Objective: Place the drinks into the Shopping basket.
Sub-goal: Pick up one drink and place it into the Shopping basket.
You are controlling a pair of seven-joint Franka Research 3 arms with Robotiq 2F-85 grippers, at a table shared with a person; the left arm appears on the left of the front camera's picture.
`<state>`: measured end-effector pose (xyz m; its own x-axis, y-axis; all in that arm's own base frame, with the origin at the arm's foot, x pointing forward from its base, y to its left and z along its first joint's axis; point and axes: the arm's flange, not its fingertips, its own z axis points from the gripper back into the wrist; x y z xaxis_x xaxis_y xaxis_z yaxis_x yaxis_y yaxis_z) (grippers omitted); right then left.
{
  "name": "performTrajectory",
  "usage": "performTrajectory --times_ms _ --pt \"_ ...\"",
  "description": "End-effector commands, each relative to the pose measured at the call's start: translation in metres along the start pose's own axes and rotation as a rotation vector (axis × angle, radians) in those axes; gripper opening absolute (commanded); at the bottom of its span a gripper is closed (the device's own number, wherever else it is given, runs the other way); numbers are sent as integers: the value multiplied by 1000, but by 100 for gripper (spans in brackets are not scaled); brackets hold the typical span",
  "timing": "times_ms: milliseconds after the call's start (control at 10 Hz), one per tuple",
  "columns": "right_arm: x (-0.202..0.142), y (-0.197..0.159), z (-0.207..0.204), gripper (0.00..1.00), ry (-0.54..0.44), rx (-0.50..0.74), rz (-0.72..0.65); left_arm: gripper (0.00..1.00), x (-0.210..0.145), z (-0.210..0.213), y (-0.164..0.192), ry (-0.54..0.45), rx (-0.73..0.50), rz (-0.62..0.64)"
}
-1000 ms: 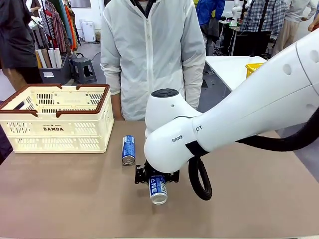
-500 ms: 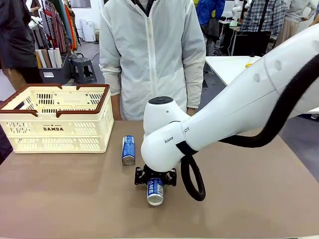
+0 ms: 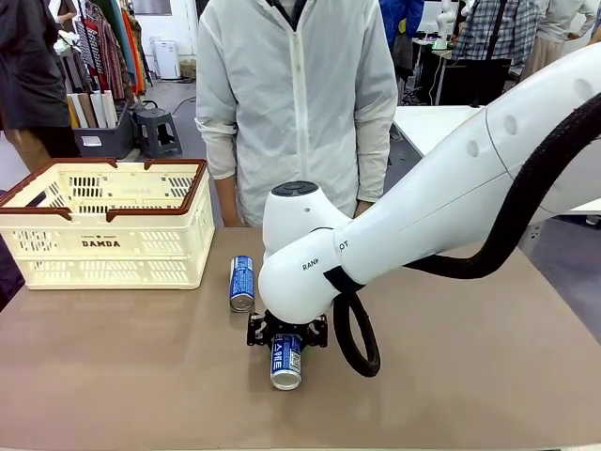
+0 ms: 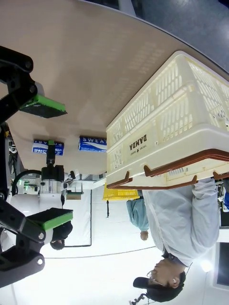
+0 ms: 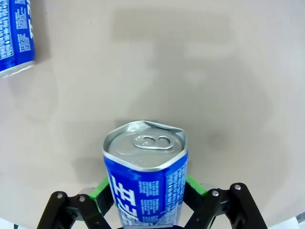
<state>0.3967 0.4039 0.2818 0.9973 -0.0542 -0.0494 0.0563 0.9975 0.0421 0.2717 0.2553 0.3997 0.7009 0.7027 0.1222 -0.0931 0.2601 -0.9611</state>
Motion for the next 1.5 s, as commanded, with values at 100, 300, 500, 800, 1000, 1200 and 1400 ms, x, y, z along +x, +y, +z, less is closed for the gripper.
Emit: performTrajectory --times_ms 100,300,500,800,1000,1200,1400 --pt "2 4 -1 100 -52 -51 -1 100 1 -1 0 -11 -22 -10" --pt "0 5 -2 100 -53 -47 9 100 1 -1 0 -11 -22 -10" --pt "-2 4 1 100 -66 -37 14 100 1 -1 0 -11 -22 -10" --pt "-8 -24 48 100 -132 8 16 100 1 -1 0 -11 -22 -10" --pt "-19 -79 119 100 -151 59 41 100 1 -1 0 -11 -22 -10" --pt "-30 -170 181 100 -103 170 50 100 1 -1 0 -11 -22 -10" --pt "-30 -300 217 100 65 441 79 100 1 -1 0 -11 -22 -10"
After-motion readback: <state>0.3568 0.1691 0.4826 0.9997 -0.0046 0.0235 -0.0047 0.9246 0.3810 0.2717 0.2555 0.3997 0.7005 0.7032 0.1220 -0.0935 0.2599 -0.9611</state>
